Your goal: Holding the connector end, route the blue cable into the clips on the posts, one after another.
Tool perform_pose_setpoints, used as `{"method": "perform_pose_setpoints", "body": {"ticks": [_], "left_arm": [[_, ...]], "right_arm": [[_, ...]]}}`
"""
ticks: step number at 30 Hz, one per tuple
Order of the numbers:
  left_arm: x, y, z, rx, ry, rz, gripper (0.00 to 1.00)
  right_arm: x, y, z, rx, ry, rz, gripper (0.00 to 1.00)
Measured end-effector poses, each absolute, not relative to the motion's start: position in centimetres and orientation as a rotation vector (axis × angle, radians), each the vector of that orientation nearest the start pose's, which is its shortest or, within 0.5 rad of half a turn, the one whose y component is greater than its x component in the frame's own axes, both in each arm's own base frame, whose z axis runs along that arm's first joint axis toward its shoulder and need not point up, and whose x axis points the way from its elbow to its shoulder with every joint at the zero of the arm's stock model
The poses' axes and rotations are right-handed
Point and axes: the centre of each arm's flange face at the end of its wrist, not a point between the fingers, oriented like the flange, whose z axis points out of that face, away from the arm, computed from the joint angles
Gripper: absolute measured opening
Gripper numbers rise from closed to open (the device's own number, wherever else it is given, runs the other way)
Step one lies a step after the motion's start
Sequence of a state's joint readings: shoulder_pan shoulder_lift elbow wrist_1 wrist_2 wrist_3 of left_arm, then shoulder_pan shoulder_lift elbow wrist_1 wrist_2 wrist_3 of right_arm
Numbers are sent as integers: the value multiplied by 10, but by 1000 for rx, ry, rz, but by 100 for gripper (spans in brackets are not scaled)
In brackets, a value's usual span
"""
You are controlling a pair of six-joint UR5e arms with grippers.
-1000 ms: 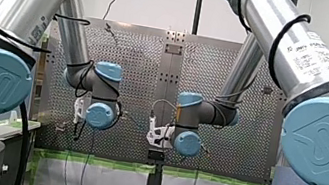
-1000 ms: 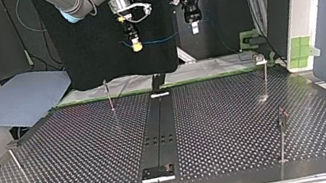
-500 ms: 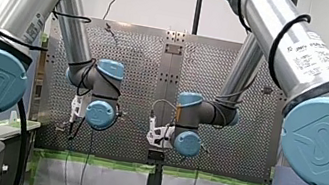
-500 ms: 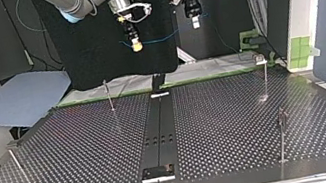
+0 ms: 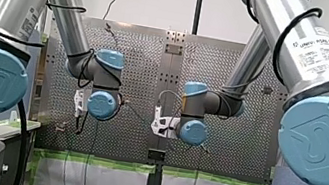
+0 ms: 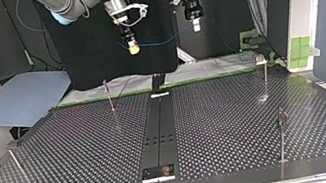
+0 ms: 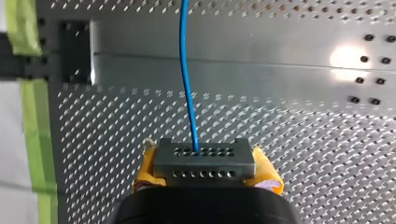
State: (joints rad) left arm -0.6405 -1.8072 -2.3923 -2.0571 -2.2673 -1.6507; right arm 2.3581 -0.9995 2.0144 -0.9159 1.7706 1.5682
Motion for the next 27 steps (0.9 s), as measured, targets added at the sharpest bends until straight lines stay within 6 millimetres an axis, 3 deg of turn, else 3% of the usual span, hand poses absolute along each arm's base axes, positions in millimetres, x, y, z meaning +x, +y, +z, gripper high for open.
{"method": "perform_pose_setpoints", "body": {"ticks": [9, 27], "left_arm": [[265, -271, 165, -201, 1475, -79, 2], [275, -249, 185, -240, 1477, -23, 2]], "right_arm": [[458, -290, 119, 1731, -937, 1655, 0], [491, -311, 253, 1624, -874, 1871, 0]]}}
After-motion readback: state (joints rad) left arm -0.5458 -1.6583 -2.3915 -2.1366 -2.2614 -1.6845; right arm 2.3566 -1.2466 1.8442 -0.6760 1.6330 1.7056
